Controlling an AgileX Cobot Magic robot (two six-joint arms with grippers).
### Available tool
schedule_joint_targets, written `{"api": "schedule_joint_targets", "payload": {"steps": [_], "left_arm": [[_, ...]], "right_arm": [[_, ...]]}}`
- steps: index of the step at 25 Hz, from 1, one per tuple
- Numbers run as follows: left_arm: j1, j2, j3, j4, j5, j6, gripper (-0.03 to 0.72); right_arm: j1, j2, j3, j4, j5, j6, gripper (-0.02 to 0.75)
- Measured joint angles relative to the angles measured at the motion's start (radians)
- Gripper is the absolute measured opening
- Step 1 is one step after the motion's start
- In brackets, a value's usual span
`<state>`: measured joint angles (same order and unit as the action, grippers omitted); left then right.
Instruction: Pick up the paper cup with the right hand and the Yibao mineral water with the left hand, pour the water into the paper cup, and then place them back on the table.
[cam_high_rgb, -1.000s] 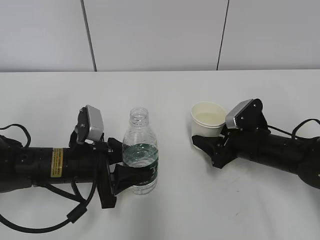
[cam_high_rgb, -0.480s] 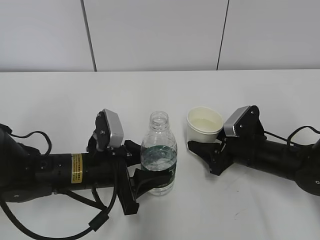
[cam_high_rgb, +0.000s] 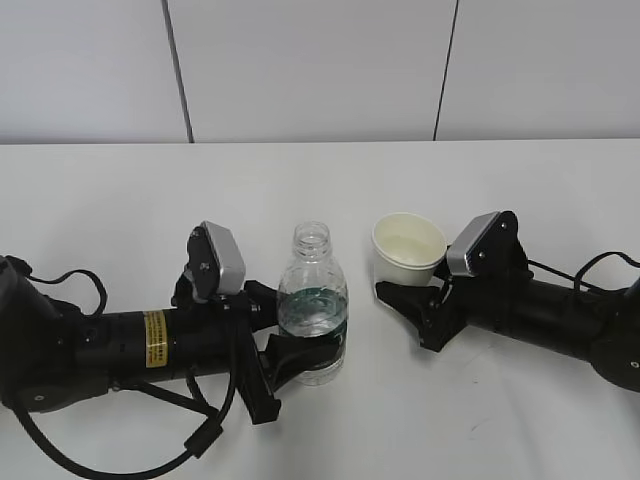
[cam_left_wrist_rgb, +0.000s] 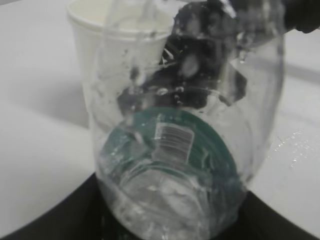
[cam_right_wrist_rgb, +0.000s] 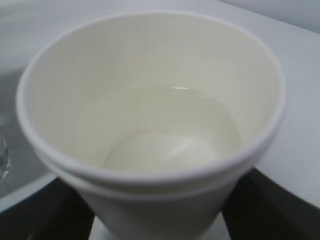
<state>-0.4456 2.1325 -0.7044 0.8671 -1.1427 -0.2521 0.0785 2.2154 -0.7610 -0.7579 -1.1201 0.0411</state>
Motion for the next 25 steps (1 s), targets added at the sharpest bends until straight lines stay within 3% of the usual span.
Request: {"api": "schedule_joint_targets", "payload": {"steps": [7,13,17,25], "left_arm": [[0.000,0.001,0.000,-0.030,0.002,0.004,0.469],[0.006,0.001,0.000,-0.018,0.002,-0.026,0.481],[0.033,-0.018,0.009,0.052,0.004,-0.064,0.481],[0.156,-0.136,0.080,0.199,0.012,-0.117,0.481]], "right_arm": [[0.000,0.000,0.000,0.002,-0.017,-0.001,0.650],[0.000,0.000,0.017,0.003,-0.024,-0.001,0.660],[0.000,-0.004,0.067,0.027,-0.026,-0.001,0.660],[0.000,-0.041,0.144,0.072,-0.026,-0.001,0.657]]}}
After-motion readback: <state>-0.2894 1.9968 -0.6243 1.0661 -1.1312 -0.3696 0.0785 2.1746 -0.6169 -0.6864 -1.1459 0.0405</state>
